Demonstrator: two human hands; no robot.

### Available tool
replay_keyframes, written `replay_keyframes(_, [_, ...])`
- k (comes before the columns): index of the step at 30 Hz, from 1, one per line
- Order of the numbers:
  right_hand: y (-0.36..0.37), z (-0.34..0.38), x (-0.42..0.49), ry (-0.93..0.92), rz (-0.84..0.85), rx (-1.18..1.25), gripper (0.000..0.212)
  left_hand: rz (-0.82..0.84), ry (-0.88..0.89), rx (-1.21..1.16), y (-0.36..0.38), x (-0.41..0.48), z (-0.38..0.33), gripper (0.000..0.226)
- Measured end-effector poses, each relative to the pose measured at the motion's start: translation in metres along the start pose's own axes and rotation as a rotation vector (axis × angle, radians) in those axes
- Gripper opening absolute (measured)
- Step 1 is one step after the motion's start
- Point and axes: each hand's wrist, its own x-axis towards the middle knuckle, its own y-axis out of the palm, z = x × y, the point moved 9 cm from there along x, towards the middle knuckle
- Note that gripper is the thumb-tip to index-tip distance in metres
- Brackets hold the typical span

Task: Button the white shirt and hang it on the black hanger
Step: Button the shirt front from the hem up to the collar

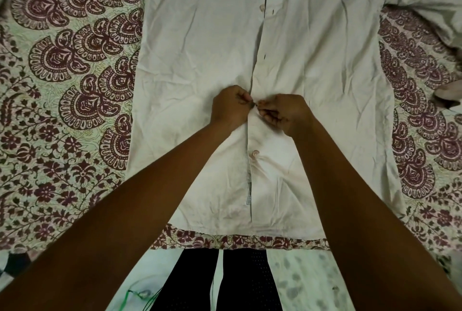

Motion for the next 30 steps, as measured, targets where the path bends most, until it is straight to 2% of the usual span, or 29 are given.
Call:
replay_keyframes(2, [-0.002, 0.001, 0.0, -0.046, -0.019, -0.065, 0.018, -0.013, 0.062, 0.069, -0.002, -0.003, -0.007, 0.013])
replay_keyframes(4, [-0.012, 0.007, 0.001, -0.189, -0.127, -0.208, 0.026, -0.059, 0.21, 0.232, -0.003, -0.01, -0.021, 0.002])
replay_keyframes(6, [-0.019, 0.013, -0.001, -0.314, -0.224, -0.306, 0.033, -0.113, 0.352, 0.433, -0.005, -0.016, -0.028, 0.006])
replay_keyframes(8, [-0.023, 0.013, -0.003, -0.388, -0.268, -0.309, 0.025, -0.185, 0.457, 0.594, -0.011, -0.021, -0.028, 0.021])
replay_keyframes(10, [-0.027, 0.015, -0.008, -0.469, -0.33, -0.356, 0.015, -0.219, 0.583, 0.781, -0.012, -0.026, -0.021, 0.047])
replay_keyframes(13, [-0.027, 0.018, -0.015, -0.576, -0.39, -0.457, 0.006, -0.106, 0.663, 1.114, -0.001, -0.03, 0.003, 0.074])
replay_keyframes(16, [-0.026, 0.023, -0.021, -0.614, -0.476, -0.669, 0.012, -0.028, 0.634, 1.161, 0.002, -0.03, 0.014, 0.096])
replay_keyframes(19, [-0.033, 0.022, -0.021, -0.59, -0.534, -0.74, 0.02, 0.015, 0.612, 1.215, 0.001, -0.031, 0.017, 0.116])
replay_keyframes(22, [-0.053, 0.021, -0.027, -0.565, -0.649, -0.698, 0.022, 0.04, 0.613, 1.207, -0.003, -0.034, 0.021, 0.117])
replay_keyframes(25, [-0.058, 0.032, -0.032, -0.641, -0.703, -0.699, 0.019, -0.109, 0.648, 1.062, -0.012, -0.035, 0.005, 0.092])
replay_keyframes(28, [-0.029, 0.065, -0.033, -0.881, -0.591, -0.666, 0.016, -0.336, 0.646, 0.715, -0.027, -0.022, -0.029, 0.056])
replay_keyframes(30, [-0.001, 0.088, -0.026, -0.963, -0.484, -0.649, 0.017, -0.427, 0.547, 0.407, -0.038, -0.004, -0.047, 0.041])
